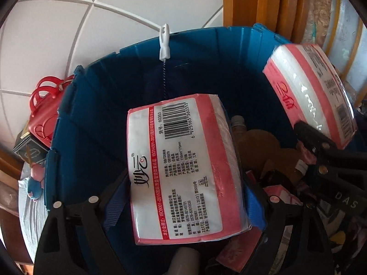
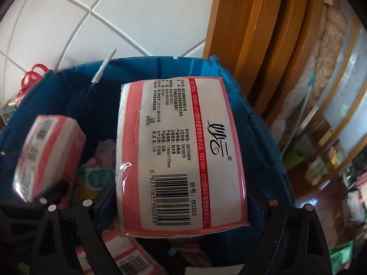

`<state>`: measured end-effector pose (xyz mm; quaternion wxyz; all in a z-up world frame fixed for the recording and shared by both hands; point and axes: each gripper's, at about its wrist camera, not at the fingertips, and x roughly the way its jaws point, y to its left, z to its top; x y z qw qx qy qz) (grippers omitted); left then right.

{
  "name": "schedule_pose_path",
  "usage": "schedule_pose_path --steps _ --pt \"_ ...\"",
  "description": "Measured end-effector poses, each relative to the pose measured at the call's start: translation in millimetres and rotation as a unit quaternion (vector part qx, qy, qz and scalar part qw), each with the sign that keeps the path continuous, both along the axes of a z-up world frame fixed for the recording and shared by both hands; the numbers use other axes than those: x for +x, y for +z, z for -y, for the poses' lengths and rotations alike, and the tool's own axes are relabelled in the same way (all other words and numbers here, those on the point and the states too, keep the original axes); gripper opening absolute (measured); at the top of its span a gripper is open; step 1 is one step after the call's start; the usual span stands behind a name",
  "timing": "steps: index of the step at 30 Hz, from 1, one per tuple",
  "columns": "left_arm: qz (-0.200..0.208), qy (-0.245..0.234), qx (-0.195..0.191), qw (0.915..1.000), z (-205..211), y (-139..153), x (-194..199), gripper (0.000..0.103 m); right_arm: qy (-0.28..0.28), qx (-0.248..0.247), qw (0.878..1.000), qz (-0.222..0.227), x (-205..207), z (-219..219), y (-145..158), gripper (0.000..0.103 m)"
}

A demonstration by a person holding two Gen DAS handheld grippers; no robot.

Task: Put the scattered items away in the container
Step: 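Lift both tissue packs and carry them over the blue crate, then open both tools to drop the tissue packs into the crate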

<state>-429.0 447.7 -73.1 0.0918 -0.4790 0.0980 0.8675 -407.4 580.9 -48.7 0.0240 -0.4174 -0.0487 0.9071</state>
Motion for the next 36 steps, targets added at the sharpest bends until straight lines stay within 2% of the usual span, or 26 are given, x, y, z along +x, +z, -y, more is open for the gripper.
schedule_pose_path --steps 2,4,10,12,14,28,36 --pt "-0.008 0.004 0.005 0.9999 -7 2 -1 0.090 0.001 0.008 1.000 -0.015 3 4 8 0.091" --pt "-0.022 0.008 0.004 0.9997 -4 9 1 0.091 0.002 0.011 1.000 -0.025 -8 -13 9 0.091" --pt "-0.059 0.005 -0.002 0.9983 -7 28 6 0.091 0.005 -0.018 0.999 -0.038 -19 -24 9 0.094" --pt "-0.056 0.006 0.000 0.9984 -7 28 5 0.091 0.007 -0.015 0.999 -0.045 -22 -27 9 0.101" --pt "-0.052 0.006 0.002 0.9986 -6 28 4 0.091 0.008 -0.014 0.999 -0.048 -22 -26 9 0.102" --pt "-0.047 -0.003 -0.004 0.9989 -12 28 5 0.091 -0.003 -0.005 1.000 -0.029 -26 -30 2 0.102" --pt "-0.052 0.014 -0.009 0.9985 -6 28 4 0.091 -0.006 -0.007 1.000 -0.021 -24 -30 4 0.102"
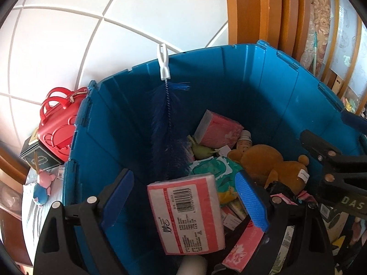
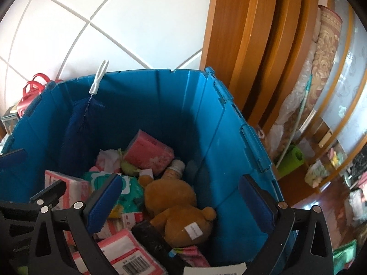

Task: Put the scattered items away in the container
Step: 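Open both tools to drop the tissue packs into the crate, then move both tools back toward the paper roll and green jar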

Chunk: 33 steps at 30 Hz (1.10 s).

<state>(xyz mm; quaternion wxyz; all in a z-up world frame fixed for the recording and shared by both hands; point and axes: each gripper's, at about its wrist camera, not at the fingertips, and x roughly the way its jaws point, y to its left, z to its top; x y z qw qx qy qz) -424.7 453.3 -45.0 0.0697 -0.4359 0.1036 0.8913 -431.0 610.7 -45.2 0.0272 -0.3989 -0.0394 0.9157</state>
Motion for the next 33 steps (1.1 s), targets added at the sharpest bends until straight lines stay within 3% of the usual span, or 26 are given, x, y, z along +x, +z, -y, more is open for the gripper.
schedule_pose_path --steps 12,16,20,22,26,33 --pt "-0.020 0.016 -0.012 0.9996 8 14 15 0.091 0.009 -0.009 1.000 -0.006 12 5 10 0.103" --pt "-0.033 0.023 0.016 0.9990 29 37 41 0.091 0.028 -0.027 0.998 -0.043 29 9 31 0.103" --pt "-0.088 0.026 0.014 0.9957 55 69 81 0.091 0.054 -0.035 0.994 -0.088 58 18 61 0.103" --pt "-0.108 0.032 0.022 0.9934 72 81 101 0.091 0.064 -0.032 0.992 -0.107 74 26 74 0.103" --pt "-0.111 0.040 0.079 0.9898 119 92 133 0.091 0.085 -0.031 0.989 -0.119 104 52 88 0.103" --pt "-0.128 0.051 0.108 0.9845 218 88 181 0.091 0.113 -0.036 0.983 -0.141 164 132 111 0.103"
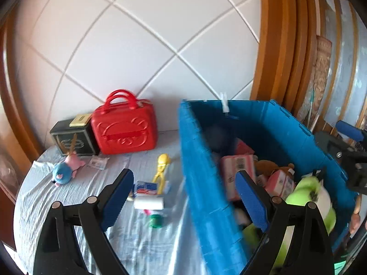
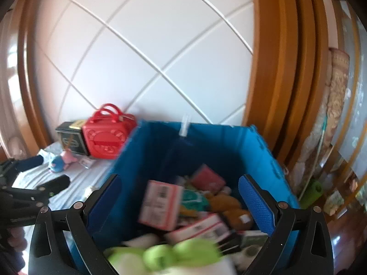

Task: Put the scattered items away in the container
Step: 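Move both tools back toward the paper roll and green jar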

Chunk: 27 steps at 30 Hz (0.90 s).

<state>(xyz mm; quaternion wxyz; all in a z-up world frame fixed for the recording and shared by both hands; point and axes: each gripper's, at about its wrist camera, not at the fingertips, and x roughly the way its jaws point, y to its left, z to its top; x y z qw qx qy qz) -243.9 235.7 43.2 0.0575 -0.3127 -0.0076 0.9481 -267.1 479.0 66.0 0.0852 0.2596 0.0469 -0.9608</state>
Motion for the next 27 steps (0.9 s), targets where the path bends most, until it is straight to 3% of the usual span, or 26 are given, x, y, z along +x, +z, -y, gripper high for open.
schedule_pose_path --steps 7,12,20,24,27 --pt "0.003 0.009 -0.007 0.9999 127 -33 40 0.091 0.017 -0.016 0.999 -0.023 55 127 -6 0.103" --pt "0.029 0.036 -0.028 0.9985 200 -65 40 0.091 0.029 -0.026 0.999 0.015 66 207 -44 0.103" --pt "0.098 0.045 -0.030 0.9937 250 -132 17 0.091 0.021 -0.020 0.996 0.087 42 258 -115 0.103" --pt "0.153 0.057 -0.022 0.9864 259 -173 -5 0.091 0.031 -0.032 0.992 0.115 26 267 -153 0.103" --pt "0.170 0.064 -0.023 0.9832 259 -200 -17 0.091 0.025 -0.039 0.987 0.154 7 270 -190 0.103"
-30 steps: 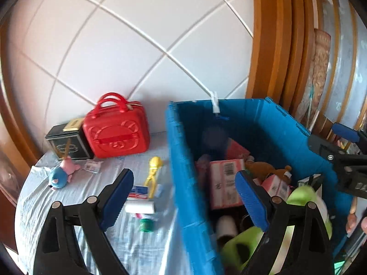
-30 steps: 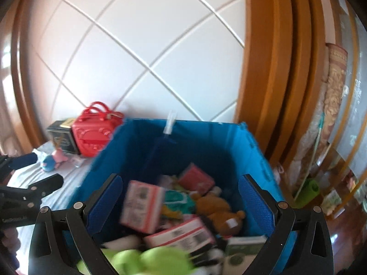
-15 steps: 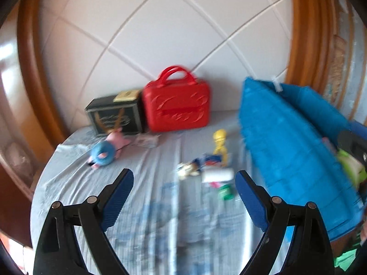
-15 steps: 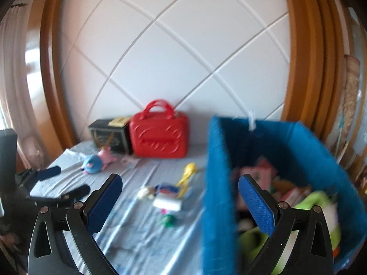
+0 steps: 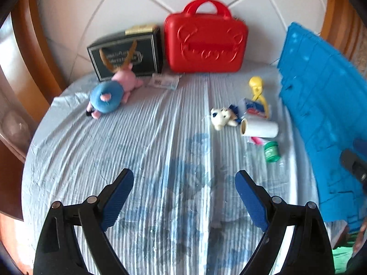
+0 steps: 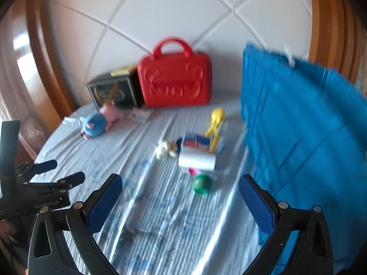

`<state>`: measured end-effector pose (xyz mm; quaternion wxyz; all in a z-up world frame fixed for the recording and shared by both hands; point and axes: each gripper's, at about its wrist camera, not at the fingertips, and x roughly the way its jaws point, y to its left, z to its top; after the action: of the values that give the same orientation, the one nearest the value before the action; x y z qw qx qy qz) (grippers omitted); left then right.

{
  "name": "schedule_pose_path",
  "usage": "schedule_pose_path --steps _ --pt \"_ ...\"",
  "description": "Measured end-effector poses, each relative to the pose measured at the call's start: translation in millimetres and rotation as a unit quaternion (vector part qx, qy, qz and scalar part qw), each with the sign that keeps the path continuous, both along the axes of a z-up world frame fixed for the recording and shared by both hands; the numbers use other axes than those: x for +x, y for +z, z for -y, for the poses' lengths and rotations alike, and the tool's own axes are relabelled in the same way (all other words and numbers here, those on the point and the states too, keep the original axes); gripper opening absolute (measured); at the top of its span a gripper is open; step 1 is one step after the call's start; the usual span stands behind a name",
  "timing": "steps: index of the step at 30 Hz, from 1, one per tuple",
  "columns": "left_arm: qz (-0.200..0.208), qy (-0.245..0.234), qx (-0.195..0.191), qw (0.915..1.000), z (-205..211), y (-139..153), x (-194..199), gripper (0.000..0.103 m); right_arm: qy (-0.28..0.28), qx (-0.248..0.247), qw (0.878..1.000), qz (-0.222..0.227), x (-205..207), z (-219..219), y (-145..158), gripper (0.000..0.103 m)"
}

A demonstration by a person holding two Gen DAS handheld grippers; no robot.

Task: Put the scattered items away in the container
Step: 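Move both tools back toward the paper roll and green jar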

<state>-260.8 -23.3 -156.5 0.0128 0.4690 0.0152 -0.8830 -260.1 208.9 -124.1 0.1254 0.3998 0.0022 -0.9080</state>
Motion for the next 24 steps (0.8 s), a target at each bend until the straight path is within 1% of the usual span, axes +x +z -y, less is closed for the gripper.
schedule_pose_path --steps 3,6,9,11,13,14,16,17,18,20,22,24 --pt "0.008 -0.001 0.009 0.9999 -5 -23 -10 0.091 -0.002 0.011 1.000 0.028 -15 2 -35 0.103" --pt "0.030 -0.012 0.000 0.9995 -10 -48 -23 0.091 -0.022 0.015 0.998 0.064 -25 -1 -71 0.103" --pt "0.034 -0.026 -0.003 0.9991 -16 -63 -38 0.091 -0.033 0.016 0.994 0.100 -34 -5 -102 0.103" --pt "0.033 -0.038 0.000 0.9987 -21 -73 -47 0.091 -0.047 0.012 0.993 0.107 -38 -11 -117 0.103" --pt "0.031 -0.054 0.004 0.9980 -27 -84 -58 0.090 -0.070 0.007 0.992 0.103 -42 -18 -124 0.103" --pt "0.029 -0.063 0.001 0.9976 -31 -89 -64 0.085 -0.089 0.009 0.991 0.096 -45 -21 -128 0.102" --pt "0.031 -0.083 -0.012 0.9959 -41 -103 -79 0.075 -0.124 0.017 0.989 0.080 -50 -23 -133 0.083" --pt "0.033 -0.091 -0.012 0.9952 -44 -109 -84 0.072 -0.139 0.019 0.987 0.073 -54 -24 -136 0.057" --pt "0.034 -0.095 -0.009 0.9948 -46 -113 -88 0.069 -0.155 0.021 0.985 0.069 -59 -25 -140 0.044" --pt "0.037 -0.102 0.005 0.9940 -49 -121 -97 0.058 -0.188 0.027 0.980 0.065 -71 -27 -150 0.043" --pt "0.039 -0.114 0.018 0.9926 -54 -129 -106 0.050 -0.217 0.032 0.974 0.055 -81 -29 -156 0.043" --pt "0.039 -0.122 0.018 0.9916 -61 -137 -117 0.049 -0.242 0.048 0.968 0.039 -94 -29 -162 0.043"
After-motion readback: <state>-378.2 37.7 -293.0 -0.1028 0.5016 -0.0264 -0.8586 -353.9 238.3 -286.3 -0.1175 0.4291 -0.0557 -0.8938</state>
